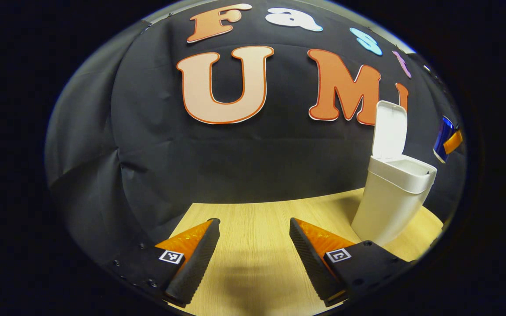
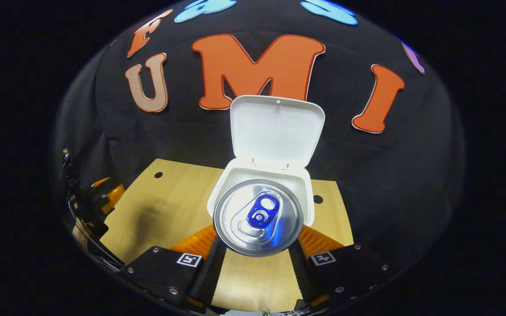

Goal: Press the lid of the desktop garbage bin to open it, pick up the crumpled paper on the desktop and throw it into the bin, then pick up the pop can on the desktop and drop it into the bin, and finally close the garbage bin lid.

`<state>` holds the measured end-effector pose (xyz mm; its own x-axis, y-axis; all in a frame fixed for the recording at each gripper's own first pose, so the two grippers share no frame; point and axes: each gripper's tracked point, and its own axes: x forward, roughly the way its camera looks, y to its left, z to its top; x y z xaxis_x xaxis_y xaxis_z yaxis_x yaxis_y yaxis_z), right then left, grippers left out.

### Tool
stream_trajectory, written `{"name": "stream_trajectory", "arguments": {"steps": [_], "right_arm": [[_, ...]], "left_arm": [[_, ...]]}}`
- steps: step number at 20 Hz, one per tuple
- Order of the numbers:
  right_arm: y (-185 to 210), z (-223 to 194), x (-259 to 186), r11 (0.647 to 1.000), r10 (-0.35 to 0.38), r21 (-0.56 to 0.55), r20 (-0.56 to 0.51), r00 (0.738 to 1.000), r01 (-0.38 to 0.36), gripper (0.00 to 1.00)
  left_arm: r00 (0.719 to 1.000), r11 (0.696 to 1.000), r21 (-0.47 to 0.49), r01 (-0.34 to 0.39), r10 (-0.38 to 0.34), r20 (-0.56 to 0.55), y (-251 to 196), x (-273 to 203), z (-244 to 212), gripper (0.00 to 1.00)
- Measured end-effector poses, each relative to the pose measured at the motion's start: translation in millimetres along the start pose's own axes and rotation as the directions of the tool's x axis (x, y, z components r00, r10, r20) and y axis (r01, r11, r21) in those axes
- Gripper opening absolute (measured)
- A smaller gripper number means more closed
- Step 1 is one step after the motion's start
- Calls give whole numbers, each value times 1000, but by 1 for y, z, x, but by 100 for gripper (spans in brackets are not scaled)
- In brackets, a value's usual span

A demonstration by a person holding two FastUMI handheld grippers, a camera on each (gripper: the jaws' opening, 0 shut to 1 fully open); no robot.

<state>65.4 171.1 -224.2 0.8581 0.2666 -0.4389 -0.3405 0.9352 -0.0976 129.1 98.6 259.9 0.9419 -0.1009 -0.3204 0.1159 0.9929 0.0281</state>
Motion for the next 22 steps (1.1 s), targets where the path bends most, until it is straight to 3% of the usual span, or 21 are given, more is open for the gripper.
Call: {"name": "stream_trajectory", "arguments": {"steps": [4,8,14,18,22], "right_arm": [[-1,-2,0,999,-10,31,-6,1000,11,76],[-4,-1,-5,998,-55,-18,-35,998,54,77],[-8,-7,-4,999,-52,-14,-65,997,51,80],[-5,-5,-1,999,-46,-7,-63,997,46,96],[-5,1,-3,999,-42,5,-42,998,43,98]], "left_arm": [[1000,1000,1,-10,10,-9,2,0,-2,100],[999,1000,-5,-20,19,-28,4,-4,-5,100],[999,999,-1,-36,36,-39,7,-6,-8,100],[998,999,-4,-38,38,-43,7,-8,-9,100],[999,999,-22,-33,33,-30,4,-6,-6,100]]}}
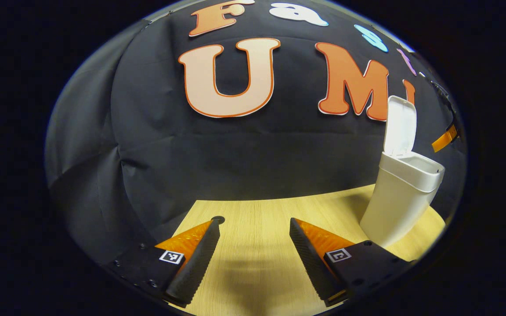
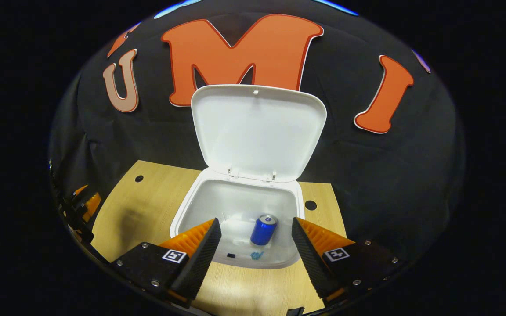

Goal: Press the lid of the desktop garbage bin to open it, pick up the crumpled paper on the desktop and throw it into the bin, then pick up the pop can on the desktop and drop it into the bin, and finally close the garbage bin lid.

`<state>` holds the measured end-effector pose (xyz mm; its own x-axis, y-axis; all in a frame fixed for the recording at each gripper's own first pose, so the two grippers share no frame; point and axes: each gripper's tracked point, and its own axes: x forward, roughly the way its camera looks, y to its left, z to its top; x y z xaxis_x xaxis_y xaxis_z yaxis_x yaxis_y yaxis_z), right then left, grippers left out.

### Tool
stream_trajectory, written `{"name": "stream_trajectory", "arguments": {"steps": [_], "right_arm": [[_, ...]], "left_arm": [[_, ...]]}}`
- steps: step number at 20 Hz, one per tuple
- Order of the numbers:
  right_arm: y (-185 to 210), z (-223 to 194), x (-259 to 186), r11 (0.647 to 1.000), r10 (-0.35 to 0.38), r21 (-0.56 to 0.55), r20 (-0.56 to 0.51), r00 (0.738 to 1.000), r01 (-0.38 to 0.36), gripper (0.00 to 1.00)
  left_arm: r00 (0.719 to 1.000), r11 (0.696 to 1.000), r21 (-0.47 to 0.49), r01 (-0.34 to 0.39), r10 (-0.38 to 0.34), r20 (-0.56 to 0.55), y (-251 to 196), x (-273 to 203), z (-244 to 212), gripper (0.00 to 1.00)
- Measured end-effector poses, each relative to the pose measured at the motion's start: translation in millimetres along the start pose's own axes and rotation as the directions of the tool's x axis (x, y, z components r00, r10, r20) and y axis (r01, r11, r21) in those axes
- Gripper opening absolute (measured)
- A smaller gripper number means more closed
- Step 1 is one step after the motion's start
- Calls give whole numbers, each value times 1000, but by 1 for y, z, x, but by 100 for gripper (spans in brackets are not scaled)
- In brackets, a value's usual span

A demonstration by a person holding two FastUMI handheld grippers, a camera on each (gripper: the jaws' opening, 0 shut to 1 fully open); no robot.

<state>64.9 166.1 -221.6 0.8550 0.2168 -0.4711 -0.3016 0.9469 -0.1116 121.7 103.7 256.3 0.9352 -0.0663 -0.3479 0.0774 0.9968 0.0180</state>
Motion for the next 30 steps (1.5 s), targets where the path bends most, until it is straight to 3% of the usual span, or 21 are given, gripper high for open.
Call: {"name": "stream_trajectory", "arguments": {"steps": [10,20,25,30], "right_arm": [[5,40,-25,999,27,39,22,999,-28,98],[-2,153,-47,999,0,-35,123,992,4,98],[-10,192,-34,1000,-8,-18,132,991,11,98],[-11,203,-3,1000,-3,12,95,995,1,98]], "left_arm": [[1000,1000,-3,-4,4,23,3,-2,1,100],[1000,1000,-16,-15,15,10,4,-2,-2,100],[1000,999,-18,-31,31,6,6,-3,-1,100],[999,998,-24,-51,51,2,7,-4,0,100]]}}
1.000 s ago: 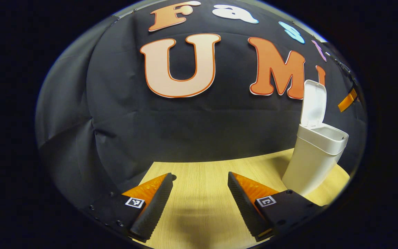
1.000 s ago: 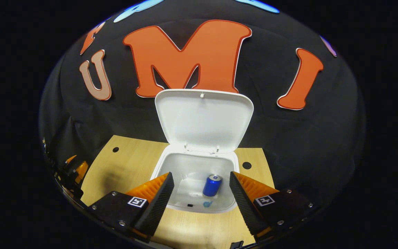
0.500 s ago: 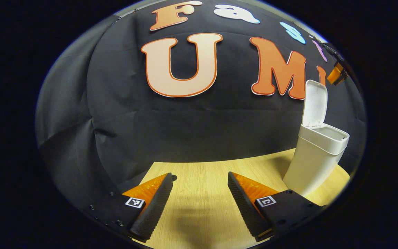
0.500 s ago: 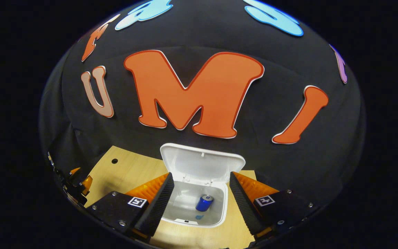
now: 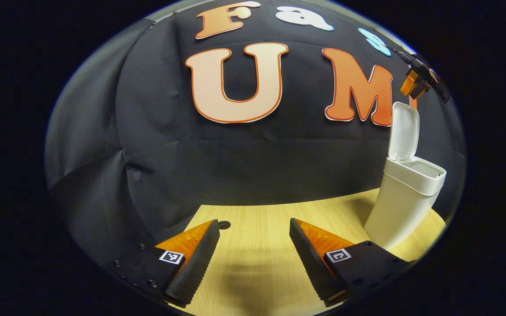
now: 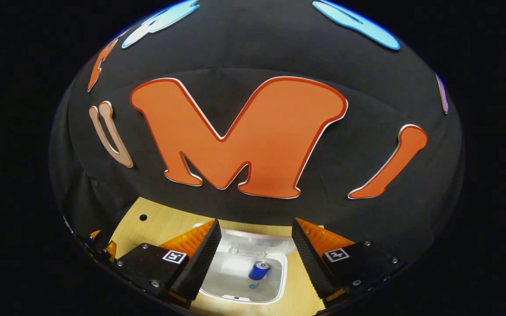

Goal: Press the lid of the desktop garbage bin to open it, pick up the crumpled paper on the desktop and throw it into the bin, then pick up the pop can on the desktop and drop it into the bin, and finally close the garbage bin lid.

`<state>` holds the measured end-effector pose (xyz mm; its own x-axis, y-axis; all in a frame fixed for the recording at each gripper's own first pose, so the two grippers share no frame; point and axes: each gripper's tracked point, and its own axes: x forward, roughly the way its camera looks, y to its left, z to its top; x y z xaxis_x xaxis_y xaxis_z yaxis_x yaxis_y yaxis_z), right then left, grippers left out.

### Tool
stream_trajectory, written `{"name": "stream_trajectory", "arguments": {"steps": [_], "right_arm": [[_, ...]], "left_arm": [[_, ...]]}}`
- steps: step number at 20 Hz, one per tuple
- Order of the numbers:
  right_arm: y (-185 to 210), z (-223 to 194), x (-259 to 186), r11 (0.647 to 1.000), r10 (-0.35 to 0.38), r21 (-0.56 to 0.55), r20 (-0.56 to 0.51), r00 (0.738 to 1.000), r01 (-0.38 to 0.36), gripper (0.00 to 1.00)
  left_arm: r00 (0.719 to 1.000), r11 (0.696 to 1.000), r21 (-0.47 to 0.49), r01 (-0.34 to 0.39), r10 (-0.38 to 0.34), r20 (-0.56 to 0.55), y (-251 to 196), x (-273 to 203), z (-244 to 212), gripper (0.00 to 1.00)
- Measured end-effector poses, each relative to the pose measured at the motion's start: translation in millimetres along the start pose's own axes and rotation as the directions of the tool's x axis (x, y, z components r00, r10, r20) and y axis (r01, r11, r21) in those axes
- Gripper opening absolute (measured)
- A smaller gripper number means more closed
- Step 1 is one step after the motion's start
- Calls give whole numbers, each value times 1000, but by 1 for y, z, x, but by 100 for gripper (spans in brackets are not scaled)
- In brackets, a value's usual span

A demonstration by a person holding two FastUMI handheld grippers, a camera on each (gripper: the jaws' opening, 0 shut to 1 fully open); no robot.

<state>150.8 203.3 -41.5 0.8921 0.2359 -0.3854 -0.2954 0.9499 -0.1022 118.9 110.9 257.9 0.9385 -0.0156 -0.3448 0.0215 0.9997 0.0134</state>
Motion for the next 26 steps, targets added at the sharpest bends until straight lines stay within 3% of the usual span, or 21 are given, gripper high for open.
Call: {"name": "stream_trajectory", "arguments": {"steps": [4,10,21,26], "right_arm": [[4,-22,16,999,29,17,-107,994,-28,98],[1,-29,11,1000,-2,-26,-118,993,-1,99],[15,-88,-31,998,52,-30,-185,981,-58,100],[22,-130,-41,995,99,42,-207,973,-92,100]], "left_arm": [[1000,1000,-4,-13,13,0,2,-1,6,100],[999,999,-26,-33,33,-8,8,-9,-5,100],[999,998,-50,-33,33,8,8,-19,-8,100],[1000,999,-45,-23,23,13,7,-24,-7,100]]}}
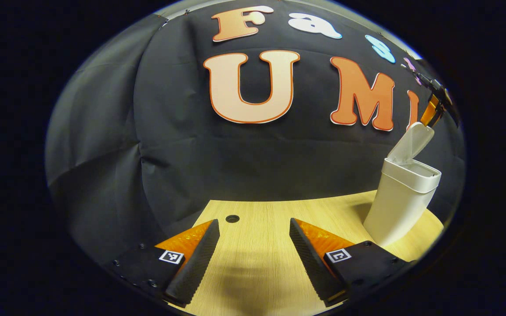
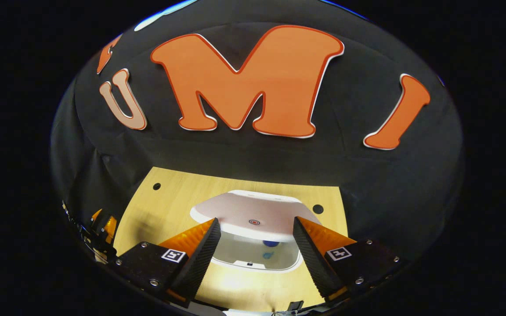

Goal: Press the lid of the desktop garbage bin to open it, pick up the crumpled paper on the desktop and throw it into the bin, then pick up the pop can on the desktop and drop it into the bin, and finally close the garbage bin lid.

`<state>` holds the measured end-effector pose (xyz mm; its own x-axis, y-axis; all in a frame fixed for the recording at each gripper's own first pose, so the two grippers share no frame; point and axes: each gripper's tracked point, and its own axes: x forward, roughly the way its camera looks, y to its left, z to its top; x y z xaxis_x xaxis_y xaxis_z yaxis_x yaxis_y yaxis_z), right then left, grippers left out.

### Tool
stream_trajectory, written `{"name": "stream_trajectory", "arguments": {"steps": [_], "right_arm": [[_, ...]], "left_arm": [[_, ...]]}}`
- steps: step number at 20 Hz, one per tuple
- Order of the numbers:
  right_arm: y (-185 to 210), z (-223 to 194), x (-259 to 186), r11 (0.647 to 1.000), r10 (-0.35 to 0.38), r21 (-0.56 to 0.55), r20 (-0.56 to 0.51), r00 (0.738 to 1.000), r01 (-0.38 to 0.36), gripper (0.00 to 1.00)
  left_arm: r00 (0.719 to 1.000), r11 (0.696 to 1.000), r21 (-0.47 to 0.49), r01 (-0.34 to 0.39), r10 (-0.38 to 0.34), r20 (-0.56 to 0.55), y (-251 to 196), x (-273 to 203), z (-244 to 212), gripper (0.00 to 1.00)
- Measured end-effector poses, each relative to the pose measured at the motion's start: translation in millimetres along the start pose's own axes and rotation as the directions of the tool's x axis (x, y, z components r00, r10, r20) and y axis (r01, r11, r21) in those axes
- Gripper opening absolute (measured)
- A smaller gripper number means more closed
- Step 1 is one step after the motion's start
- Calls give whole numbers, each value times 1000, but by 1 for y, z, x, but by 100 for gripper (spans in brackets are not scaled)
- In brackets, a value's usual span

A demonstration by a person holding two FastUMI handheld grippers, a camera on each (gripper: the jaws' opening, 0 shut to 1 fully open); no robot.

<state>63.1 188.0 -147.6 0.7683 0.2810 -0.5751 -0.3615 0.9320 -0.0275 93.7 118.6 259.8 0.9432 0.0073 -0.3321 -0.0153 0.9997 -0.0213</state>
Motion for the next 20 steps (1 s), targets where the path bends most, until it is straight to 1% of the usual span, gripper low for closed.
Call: {"name": "stream_trajectory", "arguments": {"steps": [2,3,5,8,10,12,15,16,17,20], "right_arm": [[2,-22,6,999,21,39,-21,1000,-20,100],[4,-33,10,998,22,60,-29,999,-20,100],[3,-54,21,996,21,90,-50,999,-17,100],[4,-86,39,995,13,98,-90,996,-4,100],[5,-100,45,996,5,87,-111,994,5,100],[6,-108,49,998,-7,58,-121,993,14,100],[5,-111,52,999,-38,21,-117,992,41,100],[5,-111,53,999,-40,10,-117,992,42,100],[6,-111,52,999,-42,7,-113,993,43,100],[5,-112,53,998,-41,32,-114,993,45,100]], "left_arm": [[1000,1000,4,3,-3,-1,0,-2,-2,100],[1000,1000,9,6,-6,-2,-1,-3,-2,99],[1000,1000,21,11,-11,-2,-1,-7,-2,100],[1000,999,46,16,-16,-4,0,-9,-3,100],[1000,998,54,18,-18,-9,1,-11,-4,100],[1000,998,51,20,-20,-14,-1,-12,-5,99],[999,999,45,24,-23,-22,0,-13,-8,100],[999,999,44,25,-24,-26,0,-13,-8,99],[999,999,44,24,-23,-29,0,-14,-10,100],[999,999,40,27,-26,-28,0,-14,-8,100]]}}
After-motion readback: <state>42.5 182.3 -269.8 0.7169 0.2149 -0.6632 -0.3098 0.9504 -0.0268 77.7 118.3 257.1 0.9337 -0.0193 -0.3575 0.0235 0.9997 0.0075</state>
